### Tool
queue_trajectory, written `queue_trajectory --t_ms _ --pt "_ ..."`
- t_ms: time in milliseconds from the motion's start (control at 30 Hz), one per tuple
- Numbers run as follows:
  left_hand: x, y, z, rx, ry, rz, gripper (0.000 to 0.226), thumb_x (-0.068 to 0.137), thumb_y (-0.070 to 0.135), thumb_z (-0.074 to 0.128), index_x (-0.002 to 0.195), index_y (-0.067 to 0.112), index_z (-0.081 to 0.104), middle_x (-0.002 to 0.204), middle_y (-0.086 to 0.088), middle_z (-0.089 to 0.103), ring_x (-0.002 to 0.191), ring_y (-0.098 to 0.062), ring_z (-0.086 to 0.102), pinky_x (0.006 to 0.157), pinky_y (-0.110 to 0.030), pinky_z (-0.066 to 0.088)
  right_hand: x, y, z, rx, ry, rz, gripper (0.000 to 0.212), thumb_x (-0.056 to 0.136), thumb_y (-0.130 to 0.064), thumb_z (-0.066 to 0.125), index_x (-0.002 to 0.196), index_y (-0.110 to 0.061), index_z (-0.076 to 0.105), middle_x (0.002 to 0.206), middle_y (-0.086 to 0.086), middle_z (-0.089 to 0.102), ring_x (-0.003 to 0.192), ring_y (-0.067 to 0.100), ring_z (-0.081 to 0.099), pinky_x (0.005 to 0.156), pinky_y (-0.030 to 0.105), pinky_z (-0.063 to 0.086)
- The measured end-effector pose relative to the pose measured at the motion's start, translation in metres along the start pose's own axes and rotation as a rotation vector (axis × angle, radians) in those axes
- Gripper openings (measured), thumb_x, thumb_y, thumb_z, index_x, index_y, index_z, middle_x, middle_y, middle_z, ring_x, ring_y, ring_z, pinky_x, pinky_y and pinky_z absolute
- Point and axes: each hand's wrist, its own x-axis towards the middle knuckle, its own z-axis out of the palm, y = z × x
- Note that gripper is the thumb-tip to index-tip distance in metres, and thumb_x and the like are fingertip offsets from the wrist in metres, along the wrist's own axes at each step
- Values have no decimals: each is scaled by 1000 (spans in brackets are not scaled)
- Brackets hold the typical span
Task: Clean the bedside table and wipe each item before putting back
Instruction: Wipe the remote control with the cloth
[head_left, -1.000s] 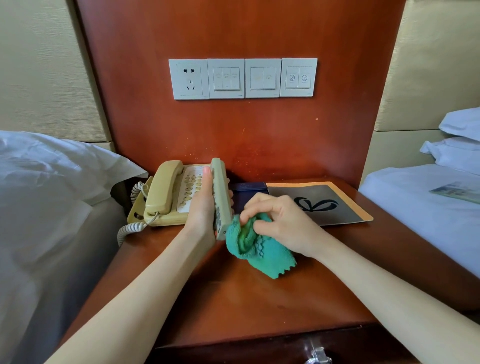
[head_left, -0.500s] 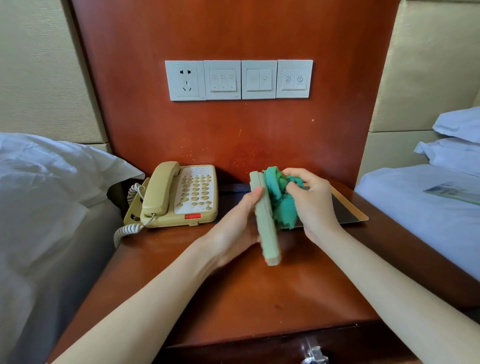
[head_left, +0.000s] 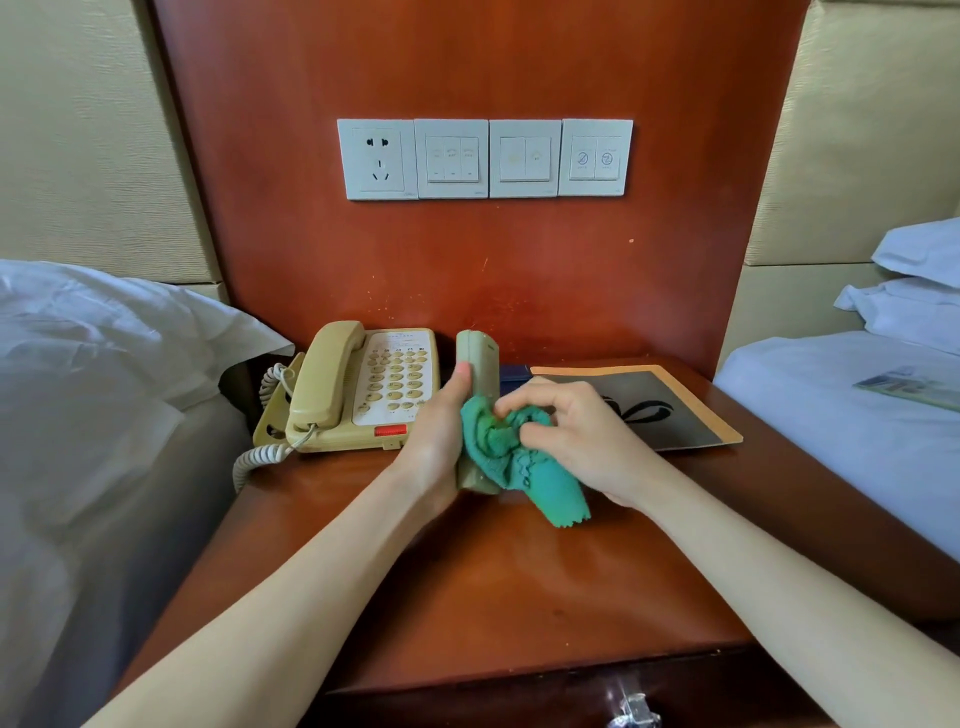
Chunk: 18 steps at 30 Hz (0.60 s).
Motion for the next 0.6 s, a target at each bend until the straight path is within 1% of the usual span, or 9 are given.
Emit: queue_trajectory --t_ms 100,200,267,300,333,400,467,533,600 --pt "-1 4 -3 -99 48 3 60 94 60 36 120 11 60 107 -18 70 93 -30 69 69 -39 56 1 -3 5 -18 3 -38 41 82 3 54 87 -33 72 94 -6 61 93 16 61 86 35 50" --pt "-1 4 1 -129 31 28 54 96 57 37 118 14 62 107 -16 71 95 -27 70 70 -39 57 1 -2 1 51 118 -28 39 84 4 54 89 -30 73 96 1 59 93 23 62 84 42 54" --pt "-1 0 6 -60 -16 39 47 97 53 39 103 20 73 95 -9 75 84 -19 73 63 -31 57 3 -1 -3 47 241 -21 38 84 4 53 88 -30 71 103 0 61 97 21 61 86 43 54" --pt "-2 -3 8 -16 -42 35 47 97 52 40 93 23 77 89 -6 76 76 -15 73 59 -27 56 3 0 -5 53 306 -16 38 85 3 53 88 -29 71 105 1 63 99 20 62 85 41 55" --pt "-1 -5 9 25 -64 25 48 97 51 40 87 24 78 85 -3 76 71 -13 72 56 -25 55 4 1 -8 82 372 -9 37 85 3 53 88 -29 71 103 2 65 98 20 63 83 39 56" --pt "-3 -8 12 104 -100 -2 49 97 53 40 85 24 78 81 -1 75 66 -10 70 55 -22 54 6 2 -15 176 502 7 36 85 3 51 87 -27 70 94 2 69 91 19 67 75 34 58" --pt "-4 -9 13 186 -126 -22 51 96 55 41 80 25 78 75 1 73 63 -8 68 56 -21 54 8 4 -21 234 598 33 37 88 2 50 86 -29 69 93 -1 70 90 16 67 72 29 57" --pt "-6 -9 16 241 -122 -32 49 95 57 41 87 23 75 69 1 71 59 -8 66 55 -21 54 10 7 -25 261 636 49 37 90 1 48 87 -30 69 95 -2 70 92 15 67 71 26 57" --pt "-6 -10 16 263 -115 -20 48 95 58 39 89 23 72 70 1 71 60 -8 65 57 -22 53 10 8 -26 236 630 40 37 89 1 49 88 -30 69 95 -2 70 91 13 67 70 25 56"
